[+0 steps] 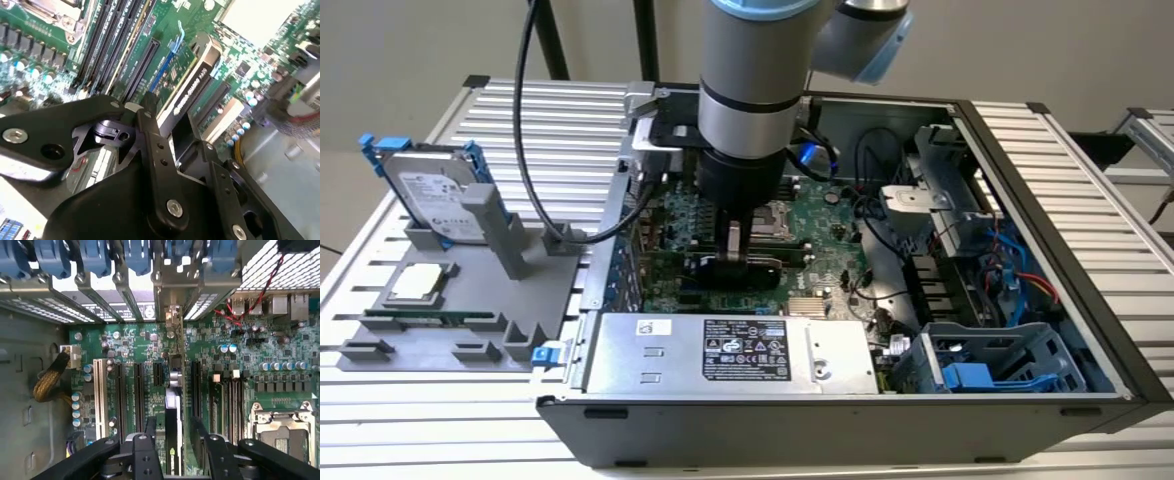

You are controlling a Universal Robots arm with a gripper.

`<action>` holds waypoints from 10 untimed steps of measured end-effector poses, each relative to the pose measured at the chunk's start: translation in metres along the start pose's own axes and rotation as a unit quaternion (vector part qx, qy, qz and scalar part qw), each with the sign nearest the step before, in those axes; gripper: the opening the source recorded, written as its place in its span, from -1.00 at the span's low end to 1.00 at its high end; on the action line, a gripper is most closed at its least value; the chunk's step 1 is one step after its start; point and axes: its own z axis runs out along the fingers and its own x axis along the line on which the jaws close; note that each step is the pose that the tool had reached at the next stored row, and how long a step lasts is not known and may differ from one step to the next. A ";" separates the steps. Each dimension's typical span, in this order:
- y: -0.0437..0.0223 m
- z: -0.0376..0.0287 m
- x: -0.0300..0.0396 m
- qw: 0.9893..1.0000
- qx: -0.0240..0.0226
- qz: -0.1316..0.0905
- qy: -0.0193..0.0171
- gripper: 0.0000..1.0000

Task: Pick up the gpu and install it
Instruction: 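Insert the gpu into the slot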

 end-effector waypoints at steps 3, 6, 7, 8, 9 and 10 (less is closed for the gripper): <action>0.0004 -0.0114 -0.0007 1.000 0.000 0.000 0.000 1.00; 0.0009 -0.0251 -0.0010 1.000 0.000 0.000 0.000 1.00; 0.0010 -0.0296 -0.0011 1.000 0.000 0.000 0.000 1.00; 0.0012 -0.0339 -0.0012 1.000 0.000 0.000 0.000 1.00; 0.0013 -0.0368 -0.0012 1.000 0.000 0.000 0.000 1.00; 0.0013 -0.0391 -0.0013 1.000 0.000 0.000 0.000 1.00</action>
